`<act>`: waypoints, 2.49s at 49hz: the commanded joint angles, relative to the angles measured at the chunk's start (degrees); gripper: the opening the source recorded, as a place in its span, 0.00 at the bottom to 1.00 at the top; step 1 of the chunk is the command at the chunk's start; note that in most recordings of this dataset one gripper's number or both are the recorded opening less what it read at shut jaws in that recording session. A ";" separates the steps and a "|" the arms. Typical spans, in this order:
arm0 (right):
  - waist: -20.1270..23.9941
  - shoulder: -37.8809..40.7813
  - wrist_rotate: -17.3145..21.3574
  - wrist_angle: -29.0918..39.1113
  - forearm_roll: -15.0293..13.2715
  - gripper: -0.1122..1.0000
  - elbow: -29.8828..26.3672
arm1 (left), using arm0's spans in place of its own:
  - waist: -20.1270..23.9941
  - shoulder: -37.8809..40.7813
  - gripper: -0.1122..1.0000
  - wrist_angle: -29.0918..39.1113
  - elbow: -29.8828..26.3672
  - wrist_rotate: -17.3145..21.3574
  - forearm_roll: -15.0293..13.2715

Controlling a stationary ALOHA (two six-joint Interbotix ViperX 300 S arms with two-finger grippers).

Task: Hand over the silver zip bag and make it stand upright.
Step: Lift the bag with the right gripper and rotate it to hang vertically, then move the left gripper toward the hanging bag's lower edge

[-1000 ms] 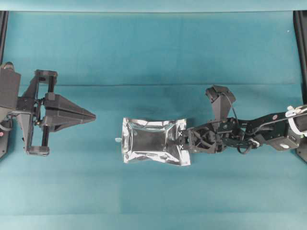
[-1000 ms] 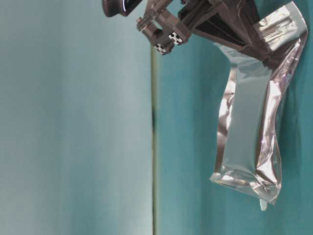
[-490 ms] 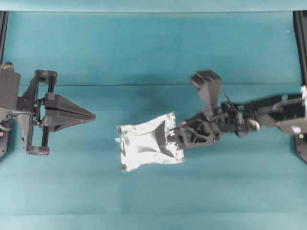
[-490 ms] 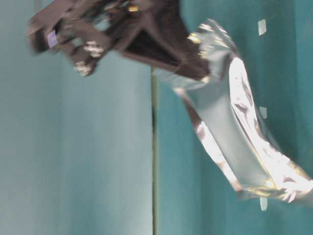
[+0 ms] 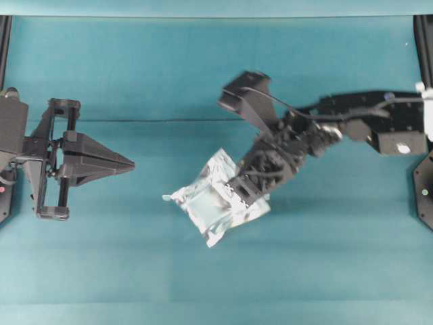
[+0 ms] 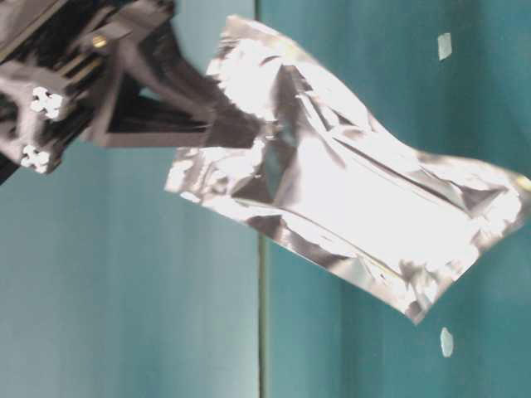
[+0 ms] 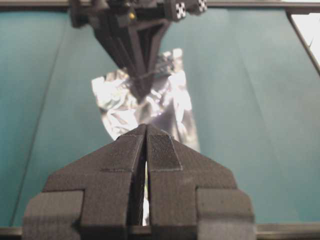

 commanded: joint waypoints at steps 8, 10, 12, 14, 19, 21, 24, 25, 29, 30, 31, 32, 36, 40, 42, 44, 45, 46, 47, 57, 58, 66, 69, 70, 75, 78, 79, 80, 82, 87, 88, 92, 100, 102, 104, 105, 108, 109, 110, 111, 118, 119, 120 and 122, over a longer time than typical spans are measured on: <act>0.18 2.90 -7.56 12.30 -2.02 0.08 -10.46 | -0.09 -1.32 0.06 1.14 -0.26 -0.09 0.09; 0.18 3.78 -9.14 14.41 -2.20 0.08 -12.04 | -0.09 -1.58 0.06 1.67 -0.18 -0.09 0.09; 0.26 4.57 -10.63 16.26 -2.37 0.08 -13.71 | 0.00 -1.85 0.06 2.02 0.00 -0.18 0.09; 0.35 5.63 -12.57 18.37 -2.64 0.08 -15.91 | 0.00 -2.11 0.06 2.55 0.09 -0.18 0.09; 0.53 7.65 -15.82 21.97 -3.25 0.08 -20.21 | -0.09 -2.81 0.06 3.08 0.35 -0.18 0.09; 0.53 8.35 -17.05 23.20 -3.60 0.08 -21.80 | -0.09 -3.16 0.06 3.16 0.35 -0.18 0.09; 0.62 9.40 -18.72 25.05 -4.22 0.08 -24.08 | -0.09 -3.60 0.06 3.25 0.53 -0.18 0.09; 0.70 9.76 -19.16 25.66 -4.39 0.08 -24.79 | 0.00 -3.69 0.06 3.34 0.62 -0.18 0.09; 0.88 10.99 -21.36 28.04 -5.45 0.08 -27.07 | -0.09 -4.13 0.06 3.60 0.62 -0.18 0.09; 0.97 11.16 -21.97 28.48 -5.80 0.08 -27.60 | -0.09 -4.13 0.06 3.69 0.70 -0.18 0.09; 0.97 11.43 -22.50 28.92 -6.15 0.08 -28.04 | -0.09 -4.22 0.06 3.78 0.70 -0.18 0.09; 1.05 11.60 -23.03 29.36 -6.59 0.08 -28.30 | 0.00 -4.31 0.06 3.96 0.70 -0.18 0.09; 1.41 12.22 -25.31 30.67 -8.35 0.08 -29.62 | -0.09 -4.39 0.06 4.39 0.79 -0.18 0.09; 2.11 12.74 -27.69 31.20 -10.72 0.08 -30.32 | -0.09 -4.39 0.06 4.48 0.70 -0.18 0.09; 2.37 12.92 -28.56 31.20 -11.60 0.08 -30.50 | -0.09 -4.39 0.06 4.48 0.70 -0.18 0.09; 2.64 13.01 -29.27 31.29 -12.22 0.08 -30.50 | 0.00 -4.39 0.06 4.48 0.70 -0.18 0.09; 2.72 13.01 -29.53 31.29 -12.48 0.08 -30.50 | 0.00 -4.39 0.06 4.48 0.70 -0.09 0.09; 2.72 13.18 -29.71 31.29 -12.66 0.08 -30.41 | -0.09 -4.39 0.06 4.48 0.70 -0.18 0.09; 2.90 13.27 -29.88 31.29 -12.92 0.08 -30.41 | 0.00 -4.39 0.06 4.39 0.79 -0.18 0.09; 3.25 14.24 -30.32 31.03 -14.59 0.08 -29.79 | -0.09 -4.39 0.06 4.39 0.70 -0.18 0.09; 3.25 14.24 -30.41 30.85 -14.85 0.08 -29.71 | 0.00 -4.39 0.06 4.48 0.70 -0.18 0.09; 3.43 14.50 -30.76 30.59 -15.82 0.08 -29.36 | -0.09 -4.39 0.06 4.39 0.79 -0.18 0.09; 3.52 14.41 -31.11 30.59 -15.82 0.08 -29.09 | -0.09 -4.39 0.06 4.48 0.79 -0.18 0.09; 3.60 14.50 -31.29 30.59 -15.82 0.08 -29.00 | -0.09 -4.39 0.06 4.48 0.79 -0.18 0.09; 3.96 14.50 -31.73 30.41 -15.82 0.08 -28.65 | -0.09 -4.39 0.06 4.31 0.79 -0.18 0.09; 4.31 14.59 -31.82 30.32 -15.82 0.08 -28.56 | 0.00 -4.39 0.06 4.31 0.79 -0.18 0.09; 4.48 14.59 -31.82 30.32 -15.82 0.08 -28.48 | -0.09 -4.39 0.06 4.31 0.70 -0.18 0.09; 4.57 14.59 -31.82 30.32 -15.82 0.08 -28.56 | -0.09 -4.39 0.06 4.31 0.79 -0.18 0.09; 4.66 14.68 -31.82 30.32 -15.82 0.08 -28.56 | 0.00 -4.39 0.06 4.39 0.79 -0.18 0.09; 4.75 14.94 -31.82 30.23 -15.82 0.08 -28.48 | 0.00 -4.39 0.06 4.39 0.79 -0.18 0.09; 4.75 14.94 -31.82 30.32 -15.82 0.08 -28.48 | 0.00 -4.31 0.06 4.39 0.79 -0.18 0.09; 4.75 15.12 -31.82 30.06 -15.82 0.08 -28.30 | 0.00 -4.22 0.06 4.48 0.70 -0.18 0.09; 4.75 15.29 -31.73 29.18 -15.82 0.08 -27.51 | -0.09 -4.04 0.06 4.48 0.88 -0.18 0.09; 4.75 15.29 -31.73 29.00 -15.82 0.08 -27.42 | 0.00 -4.04 0.06 4.48 0.97 -0.26 0.09; 4.75 15.29 -31.73 28.92 -15.82 0.08 -27.25 | 0.00 -3.87 0.06 4.39 1.05 -0.26 0.09; 4.75 15.29 -31.64 28.83 -15.82 0.08 -27.33 | 0.00 -3.87 0.06 4.48 1.05 -0.26 0.09; 4.75 15.29 -31.64 28.83 -15.82 0.08 -27.25 | 0.09 -3.69 0.07 4.48 1.14 -0.62 0.09; 4.75 15.29 -31.64 28.83 -15.82 0.08 -27.25 | 0.09 -3.60 0.07 4.48 1.23 -0.79 0.09; 4.75 15.29 -31.64 28.83 -15.82 0.08 -27.33 | 0.18 -3.60 0.07 4.48 1.23 -0.97 0.09; 4.75 15.29 -31.64 28.83 -15.82 0.08 -27.25 | 0.18 -3.60 0.08 4.48 1.32 -1.23 0.09; 5.19 15.29 -31.82 28.83 -15.82 0.08 -27.25 | 0.97 -2.72 0.13 4.48 1.67 -3.16 0.09; 5.27 15.29 -31.82 28.83 -15.82 0.08 -27.25 | 1.14 -2.55 0.15 4.48 1.67 -3.52 0.09; 5.36 15.29 -31.82 28.74 -15.82 0.08 -27.25 | 1.32 -2.20 0.16 4.48 1.76 -3.96 0.09; 5.45 15.29 -31.73 28.56 -15.82 0.08 -27.25 | 1.49 -1.58 0.21 4.48 1.85 -4.66 0.09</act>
